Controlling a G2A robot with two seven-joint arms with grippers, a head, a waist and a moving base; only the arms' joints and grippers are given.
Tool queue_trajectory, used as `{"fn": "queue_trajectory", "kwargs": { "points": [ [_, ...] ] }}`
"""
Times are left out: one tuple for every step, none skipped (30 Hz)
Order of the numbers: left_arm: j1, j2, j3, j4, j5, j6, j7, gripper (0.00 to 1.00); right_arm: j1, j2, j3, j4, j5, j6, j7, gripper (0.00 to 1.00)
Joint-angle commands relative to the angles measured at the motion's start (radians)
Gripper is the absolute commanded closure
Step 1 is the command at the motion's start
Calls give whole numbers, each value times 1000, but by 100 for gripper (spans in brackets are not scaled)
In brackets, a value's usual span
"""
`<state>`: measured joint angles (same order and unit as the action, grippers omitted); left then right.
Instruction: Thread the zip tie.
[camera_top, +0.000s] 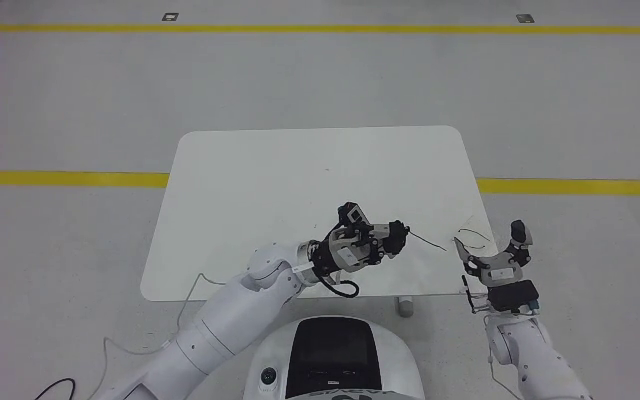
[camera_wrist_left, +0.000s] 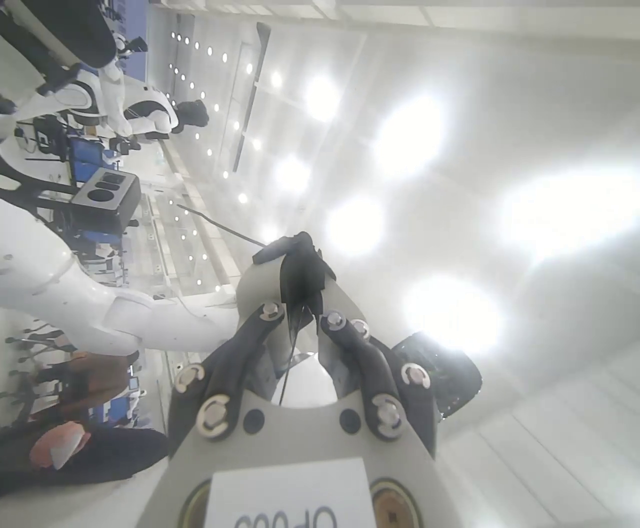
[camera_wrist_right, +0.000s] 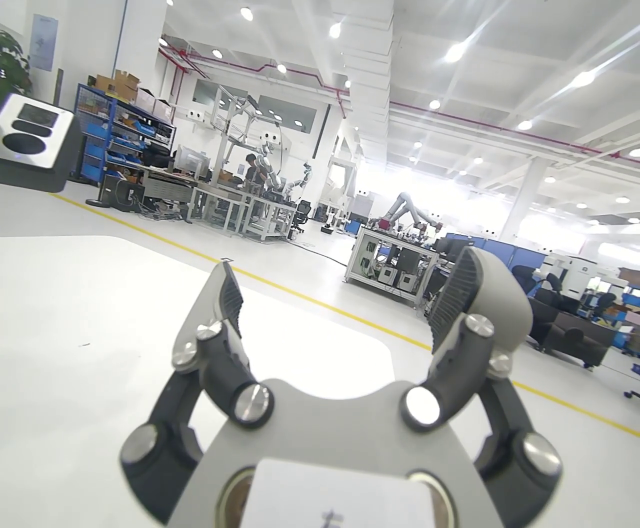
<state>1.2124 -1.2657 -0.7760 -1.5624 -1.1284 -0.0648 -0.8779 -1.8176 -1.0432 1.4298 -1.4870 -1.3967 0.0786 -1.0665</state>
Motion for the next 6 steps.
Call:
{"fn": "queue_trajectory", "kwargs": {
  "points": [
    [0, 0, 0, 0, 0, 0, 0, 100, 0, 0, 0, 0, 0, 0, 0, 0],
    [0, 0, 0, 0, 0, 0, 0, 100, 0, 0, 0, 0, 0, 0, 0, 0],
    [0, 0, 0, 0, 0, 0, 0, 100, 0, 0, 0, 0, 0, 0, 0, 0],
    [0, 0, 0, 0, 0, 0, 0, 100, 0, 0, 0, 0, 0, 0, 0, 0],
    [0, 0, 0, 0, 0, 0, 0, 100, 0, 0, 0, 0, 0, 0, 0, 0],
    [0, 0, 0, 0, 0, 0, 0, 100, 0, 0, 0, 0, 0, 0, 0, 0]
  ]
}}
